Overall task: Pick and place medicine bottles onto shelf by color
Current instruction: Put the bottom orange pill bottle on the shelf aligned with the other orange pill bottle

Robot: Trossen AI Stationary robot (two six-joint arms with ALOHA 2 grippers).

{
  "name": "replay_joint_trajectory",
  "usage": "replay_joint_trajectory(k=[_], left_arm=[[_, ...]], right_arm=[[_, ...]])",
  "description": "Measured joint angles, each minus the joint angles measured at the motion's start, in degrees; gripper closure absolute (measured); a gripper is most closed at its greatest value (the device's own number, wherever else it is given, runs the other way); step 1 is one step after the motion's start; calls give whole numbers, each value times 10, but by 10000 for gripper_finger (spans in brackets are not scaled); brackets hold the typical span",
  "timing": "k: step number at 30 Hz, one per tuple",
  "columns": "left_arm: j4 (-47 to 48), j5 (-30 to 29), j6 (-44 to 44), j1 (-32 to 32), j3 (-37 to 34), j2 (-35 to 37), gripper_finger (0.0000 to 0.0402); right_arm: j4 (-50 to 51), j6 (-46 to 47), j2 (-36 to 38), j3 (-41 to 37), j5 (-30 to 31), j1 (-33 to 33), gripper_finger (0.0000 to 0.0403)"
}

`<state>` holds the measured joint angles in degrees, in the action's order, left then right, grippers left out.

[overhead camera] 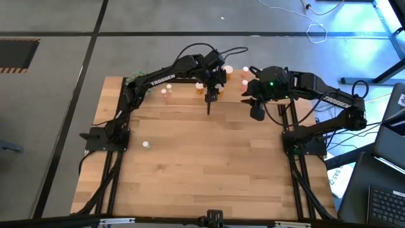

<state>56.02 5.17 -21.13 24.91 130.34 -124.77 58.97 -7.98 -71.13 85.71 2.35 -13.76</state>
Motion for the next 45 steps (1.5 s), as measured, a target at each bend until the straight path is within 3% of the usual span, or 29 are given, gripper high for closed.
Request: replay_joint_trajectory(k=[10, 20, 45], left_arm=[[0, -25, -5, -3, 0, 0, 197], [-12, -46, -79, -22, 0, 0, 197], [7, -66, -76, -17, 0, 1, 197]], right_arm=[[0, 0, 0, 0, 0, 0, 283], [0, 0, 0, 0, 0, 0, 283], [0, 0, 0, 0, 0, 0, 283]])
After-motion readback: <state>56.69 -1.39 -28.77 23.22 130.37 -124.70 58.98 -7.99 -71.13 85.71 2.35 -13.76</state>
